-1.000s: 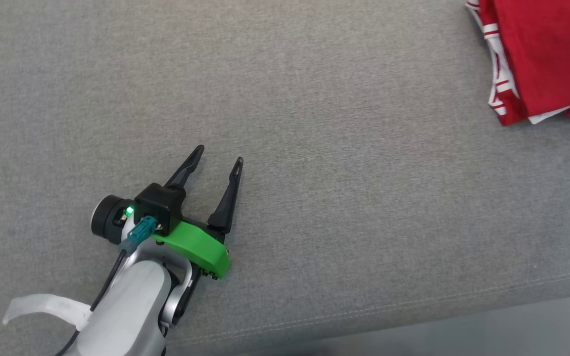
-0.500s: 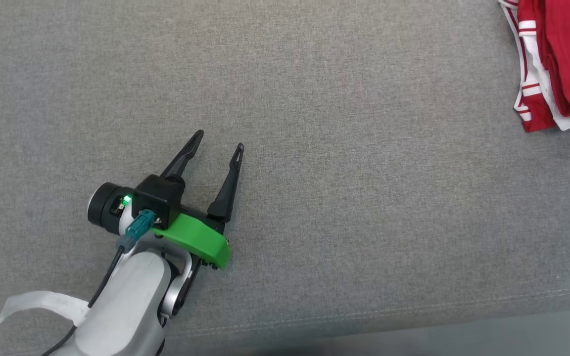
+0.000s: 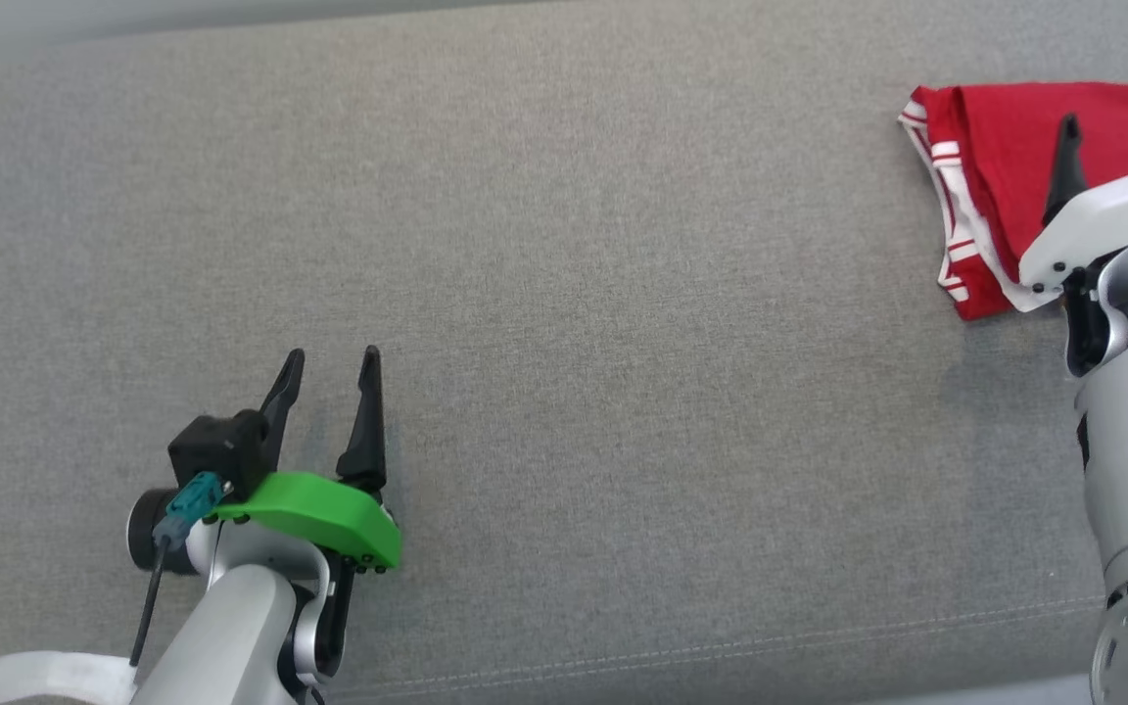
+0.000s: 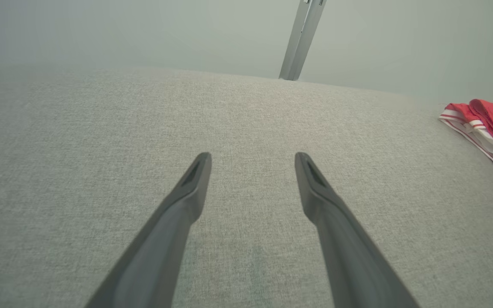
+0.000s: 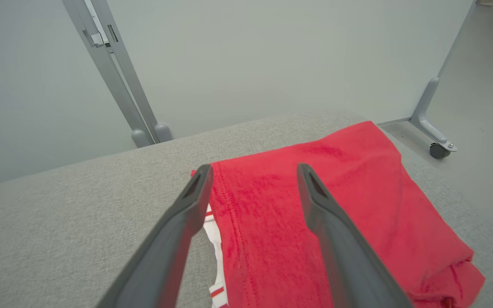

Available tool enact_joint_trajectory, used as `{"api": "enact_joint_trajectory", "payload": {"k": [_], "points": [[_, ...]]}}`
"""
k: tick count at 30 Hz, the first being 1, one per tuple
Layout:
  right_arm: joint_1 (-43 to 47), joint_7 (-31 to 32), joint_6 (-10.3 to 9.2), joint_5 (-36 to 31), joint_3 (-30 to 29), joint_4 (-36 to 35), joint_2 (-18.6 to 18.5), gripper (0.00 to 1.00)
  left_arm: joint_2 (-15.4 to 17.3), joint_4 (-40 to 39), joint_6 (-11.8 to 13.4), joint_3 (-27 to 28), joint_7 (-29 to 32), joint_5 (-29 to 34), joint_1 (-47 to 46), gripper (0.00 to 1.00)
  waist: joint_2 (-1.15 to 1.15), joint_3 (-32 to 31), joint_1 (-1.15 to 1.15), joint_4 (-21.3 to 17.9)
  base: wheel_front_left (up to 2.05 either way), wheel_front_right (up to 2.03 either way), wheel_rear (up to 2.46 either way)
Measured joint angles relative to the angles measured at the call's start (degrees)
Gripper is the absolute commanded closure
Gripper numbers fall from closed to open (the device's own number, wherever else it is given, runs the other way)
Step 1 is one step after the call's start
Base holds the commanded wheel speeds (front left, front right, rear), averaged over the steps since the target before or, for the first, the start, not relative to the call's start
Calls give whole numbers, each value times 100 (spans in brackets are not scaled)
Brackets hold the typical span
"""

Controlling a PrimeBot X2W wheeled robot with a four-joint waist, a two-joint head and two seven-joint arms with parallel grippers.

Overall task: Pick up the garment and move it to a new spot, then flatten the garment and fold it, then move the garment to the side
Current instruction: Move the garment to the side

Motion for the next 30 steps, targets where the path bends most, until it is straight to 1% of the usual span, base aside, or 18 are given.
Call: {"api": "enact_joint_trajectory", "payload": {"k": [3,6,10,14,19,23,27,30], "points": [[344,-219,0,494,421,-62,36,0,-68,103,158,187,-18,-237,211,0,0,-328,0,14,0,0,0],[743,-309,-1,971,846,-281,127,0,-64,191,314,352,5,-379,422,0,0,-657,0,47,0,0,0],[1248,-350,-1,1631,1348,-801,238,0,2,255,526,570,41,-546,623,0,0,-1060,0,111,0,0,0],[1783,-226,-1,2096,1752,-1401,339,0,135,261,584,666,43,-601,759,0,0,-1390,0,192,0,0,0],[2512,-113,-2,2309,2081,-2087,476,0,328,256,612,745,32,-599,942,0,0,-1685,0,313,0,0,0],[2998,-1,-2,2356,2401,-2517,594,0,459,211,642,792,-18,-575,1093,0,0,-1841,0,379,0,0,0],[3440,-9,-3,2325,2615,-2880,642,0,559,147,575,756,-53,-483,1235,0,0,-1919,0,406,0,0,0],[3728,-104,-3,2238,2736,-3129,646,0,558,49,537,802,-108,-427,1391,0,0,-1943,0,408,0,0,0]]}}
